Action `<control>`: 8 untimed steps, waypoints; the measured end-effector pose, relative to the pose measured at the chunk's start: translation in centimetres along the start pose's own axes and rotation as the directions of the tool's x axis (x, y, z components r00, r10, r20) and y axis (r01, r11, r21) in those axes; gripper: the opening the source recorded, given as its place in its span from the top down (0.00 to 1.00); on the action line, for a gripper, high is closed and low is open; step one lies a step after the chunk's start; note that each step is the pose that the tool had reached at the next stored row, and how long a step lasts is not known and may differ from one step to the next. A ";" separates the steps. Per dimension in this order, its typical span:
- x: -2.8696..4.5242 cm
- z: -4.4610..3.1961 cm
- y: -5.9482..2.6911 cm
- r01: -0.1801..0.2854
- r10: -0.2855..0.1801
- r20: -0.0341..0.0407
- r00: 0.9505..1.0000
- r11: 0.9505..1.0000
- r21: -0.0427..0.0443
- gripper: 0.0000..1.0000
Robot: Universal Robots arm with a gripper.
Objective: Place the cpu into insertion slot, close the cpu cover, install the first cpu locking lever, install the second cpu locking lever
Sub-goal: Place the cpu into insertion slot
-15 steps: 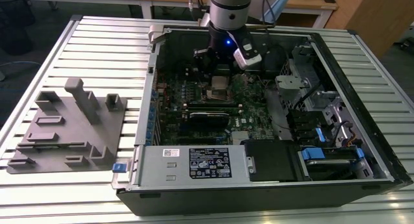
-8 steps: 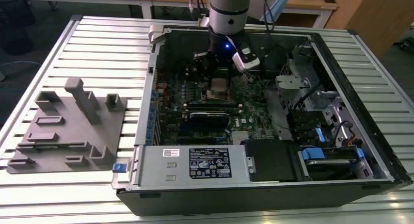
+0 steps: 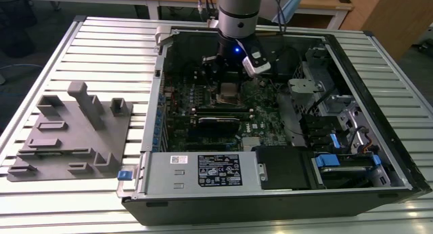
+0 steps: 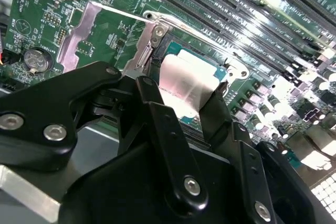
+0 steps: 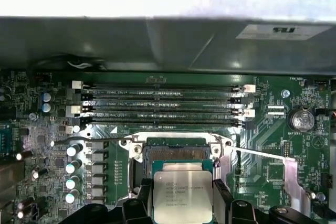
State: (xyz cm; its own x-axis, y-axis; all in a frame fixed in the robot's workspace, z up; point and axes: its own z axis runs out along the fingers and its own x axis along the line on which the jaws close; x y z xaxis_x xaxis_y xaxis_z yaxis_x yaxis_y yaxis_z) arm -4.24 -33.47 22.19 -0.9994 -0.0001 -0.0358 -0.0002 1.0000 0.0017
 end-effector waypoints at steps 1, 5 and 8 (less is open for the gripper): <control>0.00 0.05 0.06 0.000 0.000 0.000 1.000 1.000 0.000 0.46; 0.02 0.61 0.18 0.000 0.000 0.000 1.000 1.000 0.000 0.46; 0.04 1.13 0.22 0.000 0.000 0.000 1.000 1.000 0.000 0.46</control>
State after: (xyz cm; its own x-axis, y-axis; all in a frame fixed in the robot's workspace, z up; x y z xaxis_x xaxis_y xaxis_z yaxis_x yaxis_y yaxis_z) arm -4.24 -33.25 21.05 -0.9994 -0.0002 -0.0358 -0.0002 1.0000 0.0017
